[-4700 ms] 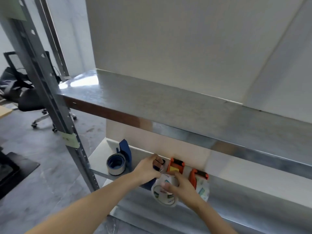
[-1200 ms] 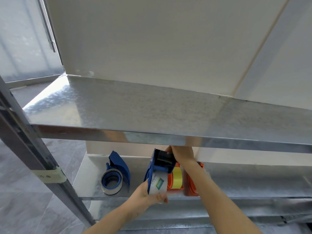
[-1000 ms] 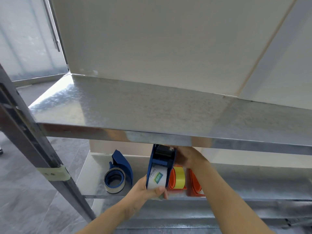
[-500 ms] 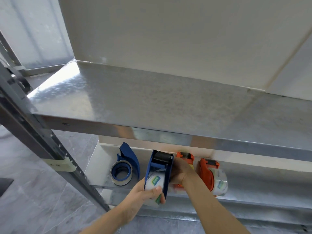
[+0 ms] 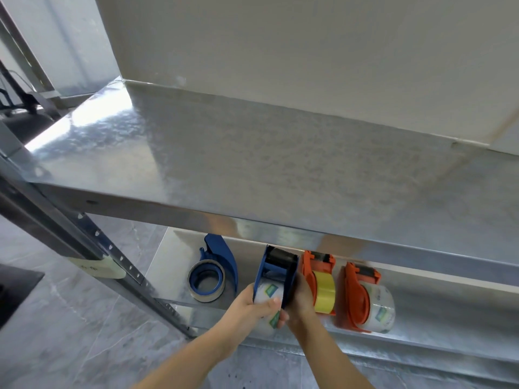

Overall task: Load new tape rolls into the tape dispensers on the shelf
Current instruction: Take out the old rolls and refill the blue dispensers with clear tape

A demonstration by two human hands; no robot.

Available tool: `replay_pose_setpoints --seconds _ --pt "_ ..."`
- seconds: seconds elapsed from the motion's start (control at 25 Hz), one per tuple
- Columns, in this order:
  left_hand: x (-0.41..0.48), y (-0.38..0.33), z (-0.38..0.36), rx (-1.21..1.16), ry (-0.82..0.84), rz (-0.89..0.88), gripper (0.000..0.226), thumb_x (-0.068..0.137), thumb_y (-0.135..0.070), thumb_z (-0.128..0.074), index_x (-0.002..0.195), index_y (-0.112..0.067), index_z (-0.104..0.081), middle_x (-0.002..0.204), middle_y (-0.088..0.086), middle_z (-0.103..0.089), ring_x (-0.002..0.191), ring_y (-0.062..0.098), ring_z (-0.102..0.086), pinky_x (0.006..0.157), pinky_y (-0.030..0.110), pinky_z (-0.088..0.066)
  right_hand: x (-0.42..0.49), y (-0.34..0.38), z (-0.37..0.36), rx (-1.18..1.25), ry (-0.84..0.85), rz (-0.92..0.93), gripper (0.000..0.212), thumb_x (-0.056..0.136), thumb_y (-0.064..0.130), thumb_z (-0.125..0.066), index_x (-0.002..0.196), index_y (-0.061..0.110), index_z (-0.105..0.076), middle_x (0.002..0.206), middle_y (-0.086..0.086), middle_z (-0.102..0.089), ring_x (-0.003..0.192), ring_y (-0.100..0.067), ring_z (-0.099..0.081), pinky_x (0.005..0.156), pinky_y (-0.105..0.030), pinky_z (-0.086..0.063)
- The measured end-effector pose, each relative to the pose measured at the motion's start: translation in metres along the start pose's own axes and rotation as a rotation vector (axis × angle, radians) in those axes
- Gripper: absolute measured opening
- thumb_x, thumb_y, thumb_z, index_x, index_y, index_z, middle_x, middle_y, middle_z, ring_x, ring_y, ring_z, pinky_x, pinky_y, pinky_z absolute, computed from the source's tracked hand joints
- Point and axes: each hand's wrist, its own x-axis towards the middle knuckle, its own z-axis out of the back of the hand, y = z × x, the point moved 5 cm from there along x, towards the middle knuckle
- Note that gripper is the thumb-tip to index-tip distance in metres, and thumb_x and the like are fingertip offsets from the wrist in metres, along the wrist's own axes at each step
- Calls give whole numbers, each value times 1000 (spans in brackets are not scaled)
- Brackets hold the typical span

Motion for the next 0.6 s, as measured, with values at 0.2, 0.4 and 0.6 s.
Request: replay_pose_setpoints --seconds 0.2,0.4,0.6 --pt "26 7 4 -80 -121 132 47 87 -24 -69 120 3 -48 89 19 -76 76 25 -70 80 43 -56 5 -2 -2 87 36 -123 42 95 31 -40 90 -3 -64 55 -16 -63 42 -25 -61 39 -25 -49" --pt "47 5 0 -157 -193 237 53 87 -20 -69 126 8 -45 84 20 -74 65 25 -68 63 35 -58 19 -15 8 67 -86 -56 54 98 37 -38 55 9 -52 29 2 -34 24 -11 -36 33 -17 -34" --pt "65 1 -1 -66 -306 301 51 86 -34 -67 117 2 -48 103 9 -68 89 22 -63 78 33 -50 -1 -10 10 -94 -273 157 37 97 42 -46 92 13 -68 83 -6 -72 77 -21 -69 74 -38 -55"
